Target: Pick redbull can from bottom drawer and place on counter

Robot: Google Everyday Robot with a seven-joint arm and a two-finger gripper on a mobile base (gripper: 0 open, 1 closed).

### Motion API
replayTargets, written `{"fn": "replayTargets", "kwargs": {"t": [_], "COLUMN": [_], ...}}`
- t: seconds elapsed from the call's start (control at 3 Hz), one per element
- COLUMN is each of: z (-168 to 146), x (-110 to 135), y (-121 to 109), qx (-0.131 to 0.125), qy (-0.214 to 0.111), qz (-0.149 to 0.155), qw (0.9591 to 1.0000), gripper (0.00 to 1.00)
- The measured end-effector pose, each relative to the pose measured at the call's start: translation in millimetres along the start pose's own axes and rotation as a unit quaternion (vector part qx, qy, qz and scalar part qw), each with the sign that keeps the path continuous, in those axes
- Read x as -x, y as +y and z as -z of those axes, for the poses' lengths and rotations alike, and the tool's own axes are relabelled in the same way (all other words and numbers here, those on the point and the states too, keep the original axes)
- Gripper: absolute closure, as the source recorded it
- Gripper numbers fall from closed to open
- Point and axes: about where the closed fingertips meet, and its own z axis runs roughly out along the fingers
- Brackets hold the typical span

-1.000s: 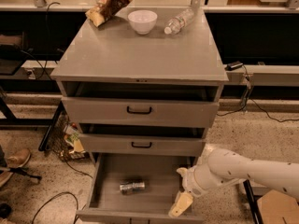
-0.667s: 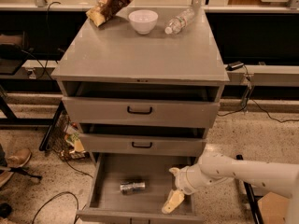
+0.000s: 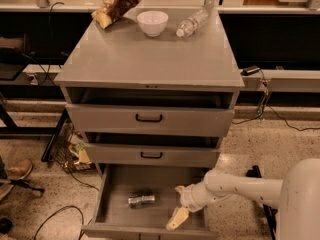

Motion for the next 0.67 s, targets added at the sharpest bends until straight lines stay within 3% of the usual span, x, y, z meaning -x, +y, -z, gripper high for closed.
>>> {"fn": "replayTargets", "kwargs": {"t": [0.67], "z": [-34], "x": [10], "y": [-19], "qx": [-0.011], "qy": [-0.011], "qz": [0.033], "qw": [0.9993], "gripper": [0.00]}}
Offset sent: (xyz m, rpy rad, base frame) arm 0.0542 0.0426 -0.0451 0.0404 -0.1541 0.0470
